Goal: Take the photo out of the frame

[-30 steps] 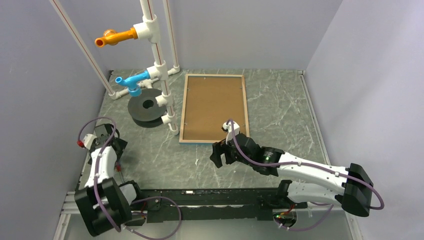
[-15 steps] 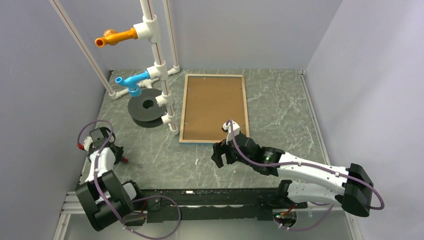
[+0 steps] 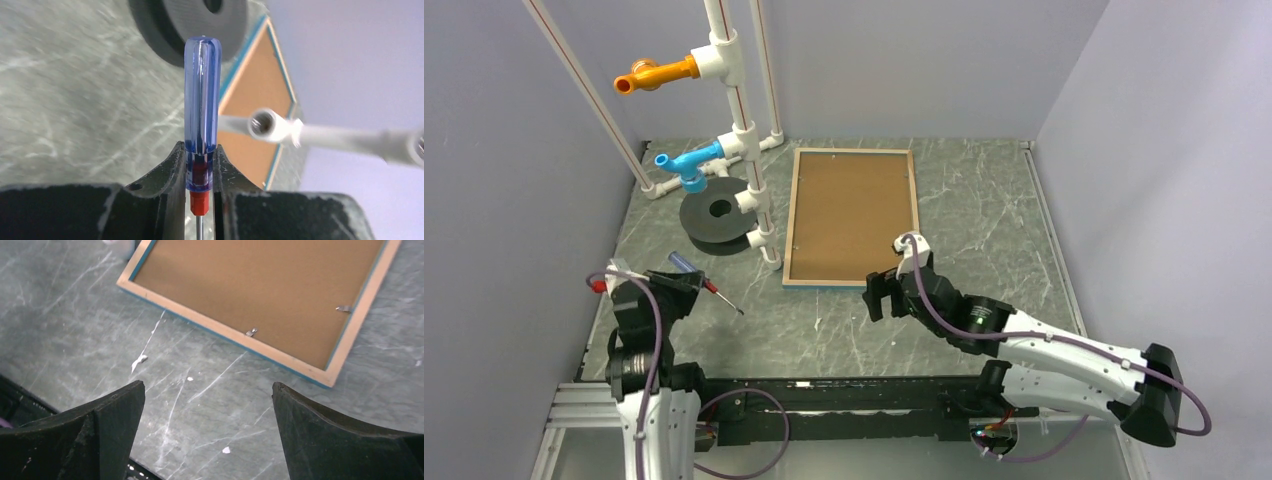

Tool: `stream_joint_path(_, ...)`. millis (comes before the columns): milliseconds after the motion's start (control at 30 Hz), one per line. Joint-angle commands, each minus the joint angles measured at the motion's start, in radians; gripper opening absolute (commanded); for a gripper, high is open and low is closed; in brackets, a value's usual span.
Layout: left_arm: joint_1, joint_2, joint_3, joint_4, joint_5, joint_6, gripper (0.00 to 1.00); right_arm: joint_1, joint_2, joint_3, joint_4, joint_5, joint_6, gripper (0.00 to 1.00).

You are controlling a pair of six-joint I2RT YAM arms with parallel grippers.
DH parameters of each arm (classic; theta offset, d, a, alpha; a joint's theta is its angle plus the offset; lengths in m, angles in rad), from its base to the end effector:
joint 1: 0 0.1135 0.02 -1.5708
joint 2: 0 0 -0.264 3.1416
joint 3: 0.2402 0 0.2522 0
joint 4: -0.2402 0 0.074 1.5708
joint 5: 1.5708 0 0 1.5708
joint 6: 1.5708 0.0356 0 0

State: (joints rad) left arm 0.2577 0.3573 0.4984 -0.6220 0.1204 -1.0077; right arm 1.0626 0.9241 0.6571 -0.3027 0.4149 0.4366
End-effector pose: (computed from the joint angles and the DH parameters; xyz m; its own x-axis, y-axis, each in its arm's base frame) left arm 0.1014 0.0223 0.2491 -0.1119 -0.8976 -0.4263 -0.4583 0.4273 -0.7794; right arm 0.1112 0.1702 0.2599 -0.5061 -0.1133 -0.8550 -0.4638 0.8715 0.1591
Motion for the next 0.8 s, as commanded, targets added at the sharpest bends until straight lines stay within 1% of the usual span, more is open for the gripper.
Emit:
stream_joint_path(0, -0.094, -0.073, 0.017, -0.083, 0.089, -0.079, 0.00, -0.015, -0.074, 0.017, -0.018, 0.121, 0.004, 1.00)
stream_joint_path(67, -0.148, -0.033, -0.002, -0.043, 0.176, -0.048, 0.00, -0.027, -0.084, 0.012, -0.012, 0.120, 0.016, 1.00)
stream_joint_path(100, -0.194, -0.015, 0.001, -0.042, 0.174, -0.028, 0.00, -0.033, -0.080, 0.013, -0.013, 0.115, 0.023, 1.00)
stream_joint_path(200, -0.362, -0.033, 0.002, 0.008, 0.091, 0.008, 0.00, -0.052, -0.050, 0.033, -0.025, 0.094, 0.030, 1.00)
stream_joint_path(267, -0.460, -0.052, -0.033, 0.125, 0.070, 0.008, 0.00, -0.059, -0.027, 0.044, -0.027, 0.057, 0.025, 1.00)
stream_joint_path(333, -0.576, -0.001, -0.050, 0.223, 0.041, 0.022, 0.00, -0.079, -0.009, 0.054, -0.027, 0.003, 0.030, 1.00)
stream_joint_path(433, -0.801, 0.093, -0.036, 0.346, -0.077, 0.095, 0.00, -0.161, 0.007, 0.072, -0.010, -0.209, 0.041, 1.00)
stream_joint_path(467, -0.888, 0.123, -0.035, 0.403, -0.109, 0.132, 0.00, -0.191, 0.008, 0.077, -0.002, -0.296, 0.048, 1.00)
stream_joint_path(500, -0.962, 0.163, -0.021, 0.457, -0.132, 0.200, 0.00, -0.216, 0.006, 0.084, -0.004, -0.365, 0.055, 1.00)
stream_joint_path(567, -1.084, 0.275, 0.063, 0.476, -0.193, 0.321, 0.00, -0.240, -0.016, 0.102, -0.019, -0.430, 0.064, 1.00)
stream_joint_path(633, -1.148, 0.379, 0.171, 0.475, -0.186, 0.466, 0.00, -0.253, -0.062, 0.124, -0.040, -0.472, 0.051, 1.00)
stream_joint_path(700, -1.160, 0.490, 0.285, 0.465, -0.077, 0.589, 0.00, -0.263, -0.094, 0.149, -0.046, -0.555, 0.019, 0.99)
stream_joint_path(767, -1.160, 0.586, 0.392, 0.427, 0.044, 0.712, 0.00, -0.265, -0.124, 0.171, -0.032, -0.689, -0.027, 0.99)
